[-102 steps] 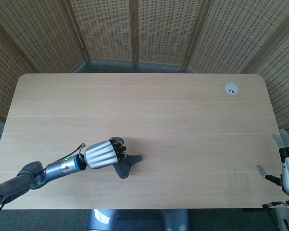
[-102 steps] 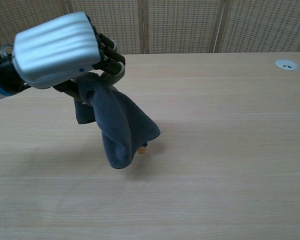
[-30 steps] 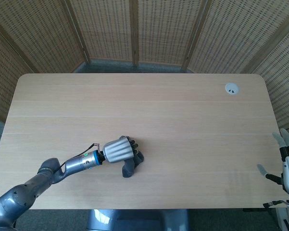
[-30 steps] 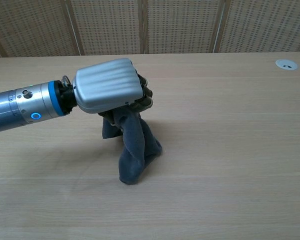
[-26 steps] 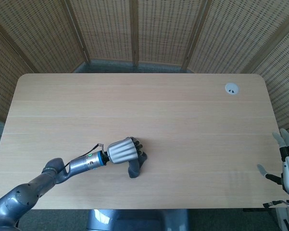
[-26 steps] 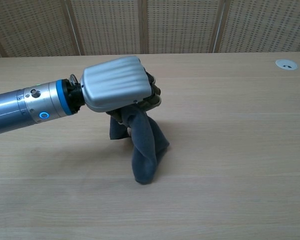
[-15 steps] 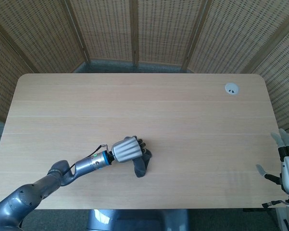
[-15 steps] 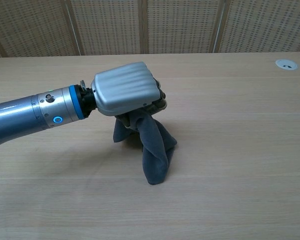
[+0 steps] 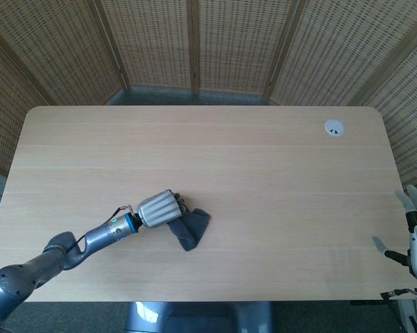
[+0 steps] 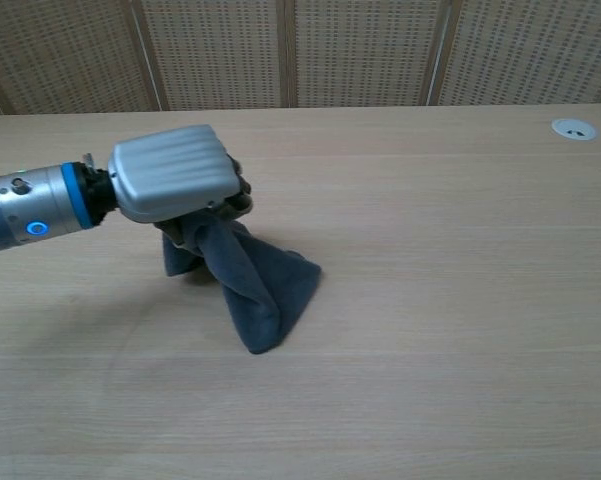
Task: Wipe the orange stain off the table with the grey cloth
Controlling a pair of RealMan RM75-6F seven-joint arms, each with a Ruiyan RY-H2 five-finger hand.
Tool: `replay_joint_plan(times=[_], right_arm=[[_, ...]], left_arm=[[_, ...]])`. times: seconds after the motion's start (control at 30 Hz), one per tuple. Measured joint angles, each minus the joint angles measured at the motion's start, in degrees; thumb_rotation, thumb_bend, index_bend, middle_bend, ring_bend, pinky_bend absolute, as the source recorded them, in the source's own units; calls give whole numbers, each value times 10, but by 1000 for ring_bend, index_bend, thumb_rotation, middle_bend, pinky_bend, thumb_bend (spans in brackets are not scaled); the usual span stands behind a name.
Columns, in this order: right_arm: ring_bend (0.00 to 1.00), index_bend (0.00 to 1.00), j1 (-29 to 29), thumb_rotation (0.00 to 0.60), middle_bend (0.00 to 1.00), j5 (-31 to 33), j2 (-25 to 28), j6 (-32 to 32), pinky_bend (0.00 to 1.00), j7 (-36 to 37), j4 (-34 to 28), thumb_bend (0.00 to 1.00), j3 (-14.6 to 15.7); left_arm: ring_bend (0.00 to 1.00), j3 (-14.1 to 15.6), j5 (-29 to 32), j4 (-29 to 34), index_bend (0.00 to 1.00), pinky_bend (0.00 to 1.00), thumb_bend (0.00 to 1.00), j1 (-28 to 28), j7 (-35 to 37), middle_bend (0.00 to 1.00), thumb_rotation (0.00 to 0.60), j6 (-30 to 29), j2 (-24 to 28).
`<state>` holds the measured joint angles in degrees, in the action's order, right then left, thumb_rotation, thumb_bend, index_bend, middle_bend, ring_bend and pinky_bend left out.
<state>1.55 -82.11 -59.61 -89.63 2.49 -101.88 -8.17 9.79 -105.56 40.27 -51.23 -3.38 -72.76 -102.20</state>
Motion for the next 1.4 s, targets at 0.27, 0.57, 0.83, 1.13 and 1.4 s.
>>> replay_joint_plan(times=[0.27,0.57,0.83,1.13,1.4], right_arm=[[0,103,-1,600,0,-8,0,-3,107,-3,-4,179,3],[0,104,-1,600,0,-7,0,-2,107,0,-3,178,3],[0,103,1,600,0,-2,0,5,107,1,1,178,3],[0,104,2,600,0,-2,1,7,107,2,2,178,3],[0,103,3,600,0,-4,-2,6,107,-2,1,178,4]], left_arm=[[620,14,2,21,708,899,230,24,-19,657,600,-3,67],[621,-17,22,34,709,900,232,19,-21,657,600,15,47],[620,-63,35,40,709,900,231,-17,-26,655,600,31,-14],[621,-114,43,61,709,900,230,-54,-35,654,600,15,-44],[620,-130,52,61,709,899,222,-68,-37,650,600,12,-78]])
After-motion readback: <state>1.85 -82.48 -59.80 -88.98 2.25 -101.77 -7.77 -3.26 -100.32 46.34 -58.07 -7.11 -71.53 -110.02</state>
